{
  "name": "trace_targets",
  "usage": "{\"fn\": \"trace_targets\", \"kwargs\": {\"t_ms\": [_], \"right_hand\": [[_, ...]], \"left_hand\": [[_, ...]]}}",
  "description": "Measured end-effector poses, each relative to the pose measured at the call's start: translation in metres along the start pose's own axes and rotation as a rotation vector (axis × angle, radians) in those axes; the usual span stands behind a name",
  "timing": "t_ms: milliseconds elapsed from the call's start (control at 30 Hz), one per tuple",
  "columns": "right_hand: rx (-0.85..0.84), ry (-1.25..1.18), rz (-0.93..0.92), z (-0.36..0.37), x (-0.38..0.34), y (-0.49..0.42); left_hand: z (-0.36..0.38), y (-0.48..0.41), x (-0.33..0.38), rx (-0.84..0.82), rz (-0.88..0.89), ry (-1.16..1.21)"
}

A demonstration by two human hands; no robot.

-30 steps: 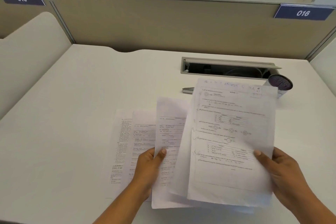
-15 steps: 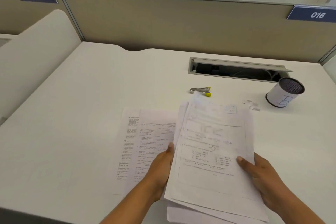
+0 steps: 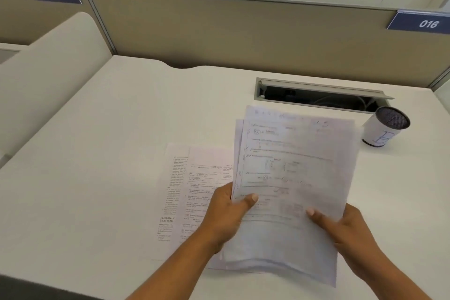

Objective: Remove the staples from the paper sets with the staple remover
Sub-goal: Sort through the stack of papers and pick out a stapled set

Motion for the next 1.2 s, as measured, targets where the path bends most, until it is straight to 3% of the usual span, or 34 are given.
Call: {"fn": "trace_targets", "kwargs": {"t_ms": [100,267,433,600,733,867,933,1033,1200], "right_hand": [[0.122,0.014,-0.158,-0.013,-0.021,-0.004],[0.075,0.148,-0.356,-0.009,-0.046,-0.002],[0.011,0.271,-0.306,-0.003,-0.023,-0.001],[0.11,0.409,-0.312,-0.02,-0.002,0.001],[0.165,0.204,-0.219,-0.03,0.007,-0.002],[0.194,0.139,-0.134,-0.036,0.02,-0.007],[0.242,0.099,-0.095,-0.039,0.024,-0.006],[0.276,0.081,-0.058,-0.038,0.029,-0.003],[0.289,0.099,-0.005,-0.035,0.036,0.0]], "left_hand": [[0.0,0.002,0.029,0.025,0.181,-0.016],[0.004,0.006,0.051,0.027,0.322,0.004],[0.011,0.005,0.037,-0.01,0.277,-0.029],[0.004,0.005,0.039,-0.025,0.262,-0.037],[-0.018,-0.002,0.036,0.02,0.168,-0.134],[-0.094,-0.011,-0.003,0.477,0.009,-0.5],[-0.126,-0.012,-0.023,0.62,-0.163,-0.788],[-0.155,-0.011,-0.045,0.682,-0.426,-1.022],[-0.164,-0.016,-0.047,0.709,-0.431,-1.031]]}}
Point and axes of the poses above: each hand's wrist, its own y-axis away from the middle knuckle, its own z-axis out of the palm, x = y × z, the point moved 8 cm from there along -y, towards the middle knuckle, and after that the axes turned 6 degrees about -z, right-handed, at the moved point
